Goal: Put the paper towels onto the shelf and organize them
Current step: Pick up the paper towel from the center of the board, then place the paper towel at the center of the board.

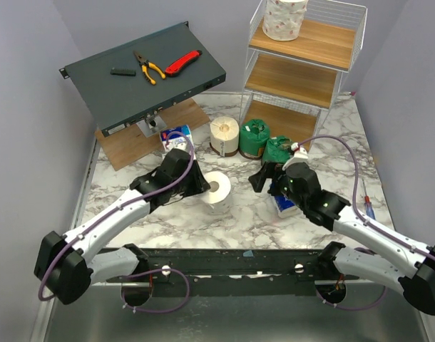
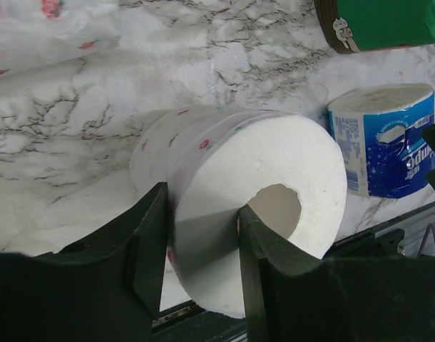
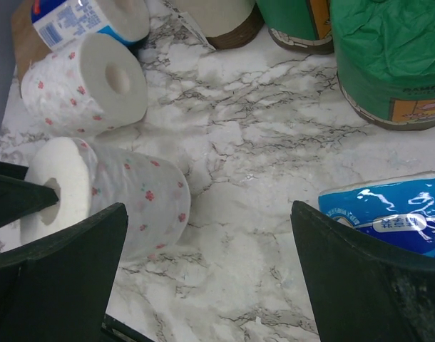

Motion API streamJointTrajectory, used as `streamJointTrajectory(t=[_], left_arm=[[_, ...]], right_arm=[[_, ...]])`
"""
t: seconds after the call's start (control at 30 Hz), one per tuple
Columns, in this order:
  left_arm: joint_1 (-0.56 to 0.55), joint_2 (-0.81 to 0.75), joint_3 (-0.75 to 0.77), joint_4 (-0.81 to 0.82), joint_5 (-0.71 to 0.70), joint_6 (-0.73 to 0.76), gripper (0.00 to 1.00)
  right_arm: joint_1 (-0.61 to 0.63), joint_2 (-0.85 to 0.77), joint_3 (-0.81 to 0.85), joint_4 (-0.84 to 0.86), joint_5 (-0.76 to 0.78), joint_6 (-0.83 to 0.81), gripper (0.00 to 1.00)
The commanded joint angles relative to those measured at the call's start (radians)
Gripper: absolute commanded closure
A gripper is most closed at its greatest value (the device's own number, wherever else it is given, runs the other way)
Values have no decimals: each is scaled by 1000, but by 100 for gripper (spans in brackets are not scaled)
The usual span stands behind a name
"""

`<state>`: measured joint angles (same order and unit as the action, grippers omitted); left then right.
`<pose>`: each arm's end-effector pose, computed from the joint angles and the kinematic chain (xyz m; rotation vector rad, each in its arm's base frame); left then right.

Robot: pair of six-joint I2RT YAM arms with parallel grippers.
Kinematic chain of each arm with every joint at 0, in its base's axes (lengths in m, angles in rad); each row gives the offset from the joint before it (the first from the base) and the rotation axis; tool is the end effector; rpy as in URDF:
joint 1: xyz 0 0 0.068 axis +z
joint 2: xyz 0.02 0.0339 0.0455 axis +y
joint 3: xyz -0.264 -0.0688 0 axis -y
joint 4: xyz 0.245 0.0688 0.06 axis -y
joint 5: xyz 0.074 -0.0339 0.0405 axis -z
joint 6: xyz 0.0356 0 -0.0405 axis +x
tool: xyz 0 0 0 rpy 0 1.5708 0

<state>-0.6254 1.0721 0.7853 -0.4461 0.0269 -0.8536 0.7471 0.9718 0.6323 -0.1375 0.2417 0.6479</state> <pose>0.1836 -0.1338 0.2603 -0.2626 2.4199 -0.7547 0.1662 0.1423 0.2567 0.0506 2.0905 0.6214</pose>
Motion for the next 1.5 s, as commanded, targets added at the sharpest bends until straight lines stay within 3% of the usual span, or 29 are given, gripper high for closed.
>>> streamJointTrajectory(t=[0.0, 0.2, 0.47, 0.8, 1.1, 1.3, 1.47], left_arm=[[-66, 95, 115, 91, -18, -17, 71], [-107, 247, 219, 126, -46, -12, 72], [-151, 417, 320, 125, -61, -4, 72], [-183, 468, 384, 69, -105, 36, 56], [-188, 425, 372, 52, -119, 44, 23], [-188, 259, 306, 20, -250, 50, 19], [-147, 13, 131, 28, -324, 90, 19]], right_arm=[[7, -65, 9, -37, 76, 10, 0], [8, -121, 13, -41, 14, -23, 0], [8, -72, 44, -90, -36, -69, 0], [7, -46, 95, -135, -33, -131, 0], [8, -41, 94, -124, -36, -108, 3], [7, -102, 56, -10, -79, -140, 9], [12, 47, 213, -75, -234, -273, 13]])
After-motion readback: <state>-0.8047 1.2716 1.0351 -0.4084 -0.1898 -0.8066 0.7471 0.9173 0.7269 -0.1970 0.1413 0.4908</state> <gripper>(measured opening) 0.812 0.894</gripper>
